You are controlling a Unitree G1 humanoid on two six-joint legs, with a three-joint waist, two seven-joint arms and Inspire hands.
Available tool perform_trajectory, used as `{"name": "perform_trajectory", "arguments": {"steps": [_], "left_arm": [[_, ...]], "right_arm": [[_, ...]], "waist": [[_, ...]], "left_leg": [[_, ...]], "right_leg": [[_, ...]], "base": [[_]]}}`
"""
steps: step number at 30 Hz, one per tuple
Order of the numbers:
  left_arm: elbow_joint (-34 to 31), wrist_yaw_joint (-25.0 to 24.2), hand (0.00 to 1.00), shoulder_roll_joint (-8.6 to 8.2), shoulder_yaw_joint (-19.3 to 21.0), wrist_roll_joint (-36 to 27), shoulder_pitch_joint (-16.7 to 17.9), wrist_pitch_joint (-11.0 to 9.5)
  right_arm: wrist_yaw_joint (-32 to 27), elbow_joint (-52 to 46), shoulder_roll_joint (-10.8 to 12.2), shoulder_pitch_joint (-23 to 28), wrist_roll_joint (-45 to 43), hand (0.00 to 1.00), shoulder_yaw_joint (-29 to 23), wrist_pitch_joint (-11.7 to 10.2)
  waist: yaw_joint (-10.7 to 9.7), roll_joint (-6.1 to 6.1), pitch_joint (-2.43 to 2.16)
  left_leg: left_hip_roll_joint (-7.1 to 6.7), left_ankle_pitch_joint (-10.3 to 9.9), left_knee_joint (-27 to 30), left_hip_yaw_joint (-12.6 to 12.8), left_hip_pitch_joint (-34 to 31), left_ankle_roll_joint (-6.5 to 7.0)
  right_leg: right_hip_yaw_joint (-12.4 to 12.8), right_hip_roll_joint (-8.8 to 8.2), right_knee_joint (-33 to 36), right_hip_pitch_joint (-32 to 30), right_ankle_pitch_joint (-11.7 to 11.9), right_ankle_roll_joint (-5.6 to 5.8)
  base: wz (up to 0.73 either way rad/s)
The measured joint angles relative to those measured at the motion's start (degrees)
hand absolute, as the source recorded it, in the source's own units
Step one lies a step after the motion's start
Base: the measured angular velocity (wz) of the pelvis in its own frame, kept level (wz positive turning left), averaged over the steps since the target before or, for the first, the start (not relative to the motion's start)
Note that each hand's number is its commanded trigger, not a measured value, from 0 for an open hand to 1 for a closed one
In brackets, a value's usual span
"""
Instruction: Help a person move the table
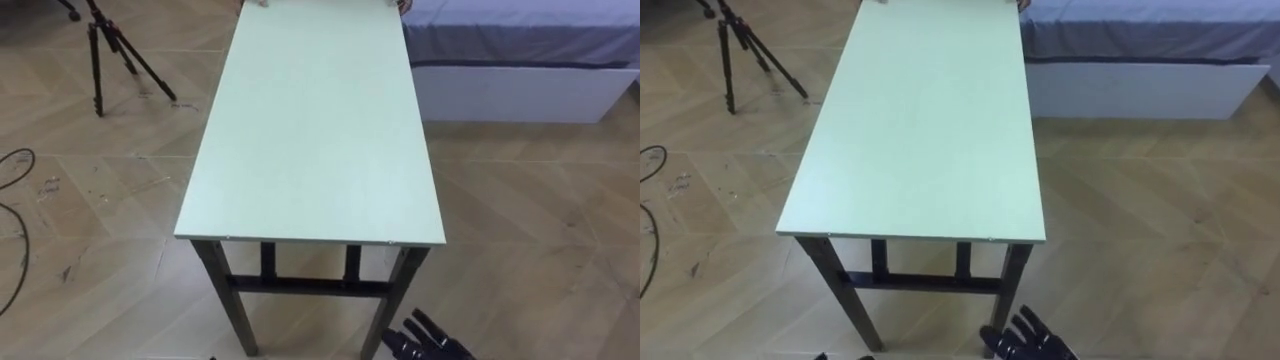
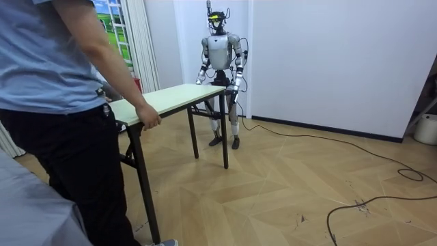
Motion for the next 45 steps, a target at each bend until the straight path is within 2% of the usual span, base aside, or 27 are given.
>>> {"name": "perform_trajectory", "arguments": {"steps": [3, 7, 13, 16, 20, 24, 29, 34, 39, 45], "left_arm": [[-6.94, -1.01, 0.00, 0.38, -1.10, -3.68, 2.52, 0.22], [-13.30, -1.11, 0.00, 0.38, -2.97, -7.16, 4.18, 0.24], [-22.48, -1.34, 0.00, 0.48, -4.62, -7.12, 5.29, 0.76], [-24.75, -2.24, 0.00, 0.99, -5.17, -7.14, 5.26, 0.93], [-26.04, -2.28, 0.00, 1.79, -7.18, -7.60, 5.19, 1.51], [-26.06, -2.28, 0.00, 2.24, -9.65, -14.41, 4.75, 2.25], [-26.12, -2.28, 0.00, 2.54, -10.15, -22.70, 4.72, 2.33], [-28.61, -2.28, 0.00, 2.96, -10.12, -29.53, 4.91, 2.32], [-29.32, -2.28, 0.00, 3.09, -10.12, -29.64, 4.78, 2.26], [-30.65, -2.28, 0.00, 3.14, -10.12, -29.61, 4.76, 2.10]], "right_arm": [[0.56, -4.82, 0.20, 2.02, 0.48, 0.00, 0.61, 0.53], [1.35, -6.64, 0.52, 2.19, 1.13, 0.00, 1.76, 0.55], [3.29, -15.30, 0.44, 4.49, 5.84, 0.00, 4.77, 0.71], [4.44, -16.73, 0.45, 4.43, 8.49, 0.00, 5.61, 1.26], [4.43, -16.91, -0.18, 4.36, 11.66, 0.00, 6.81, 1.83], [4.38, -19.12, -1.71, 4.47, 14.92, 0.00, 10.36, 1.93], [4.64, -22.23, -2.34, 4.67, 17.99, 0.00, 11.15, 3.07], [4.62, -24.44, -2.47, 5.16, 18.32, 0.00, 10.98, 4.31], [4.63, -24.49, -2.75, 5.15, 18.52, 0.00, 10.96, 4.36], [4.62, -24.63, -2.88, 5.16, 20.31, 0.00, 11.04, 4.38]], "waist": [[-0.12, -0.05, 0.04], [-0.48, -0.20, 0.13], [-0.28, 0.37, 0.46], [-0.21, 0.47, 0.31], [-0.51, 0.75, 0.00], [-0.36, 0.93, -0.12], [-0.69, 0.97, -0.11], [-1.05, 1.00, 0.20], [-1.16, 0.93, 0.18], [-1.07, 0.23, -0.12]], "left_leg": [[0.00, 0.00, -0.03, 0.04, 0.01, 0.00], [0.00, 0.00, -0.07, 0.05, -0.02, 0.00], [0.10, -0.23, -0.90, 0.05, -0.11, 0.31], [0.04, -0.24, -0.82, 0.08, -0.10, 0.34], [0.04, -0.22, -0.47, 0.09, -1.03, 0.36], [0.06, -0.20, 0.05, 0.26, -0.95, 0.33], [0.02, -0.20, 0.05, 0.35, -0.92, 0.33], [0.04, -0.21, 0.03, 0.35, -1.18, 0.35], [0.06, -0.23, -0.10, 0.35, -1.17, 0.36], [-0.02, -0.22, 0.49, 0.41, -1.83, 0.37]], "right_leg": [[-0.01, -0.02, 0.04, 0.11, 0.00, 0.00], [-0.02, -0.01, 0.12, 0.08, 0.00, 0.00], [-0.35, 0.07, 0.65, -0.35, -0.01, 0.01], [-0.32, 0.03, 0.75, -0.37, -0.01, 0.01], [-0.43, -0.03, 0.84, -1.07, 0.00, 0.00], [-0.18, -0.11, 0.94, -0.99, 0.00, 0.00], [-0.38, -0.24, 0.94, -0.97, 0.00, 0.01], [-0.83, -0.29, 1.02, -1.08, 0.00, 0.01], [-0.88, -0.30, 1.37, -1.26, -0.01, 0.02], [-0.80, -0.51, 1.81, -2.24, -0.02, 0.02]], "base": [[0.00], [0.00], [0.05], [0.00], [0.00], [-0.02], [0.00], [0.03], [0.00], [-0.01]]}}
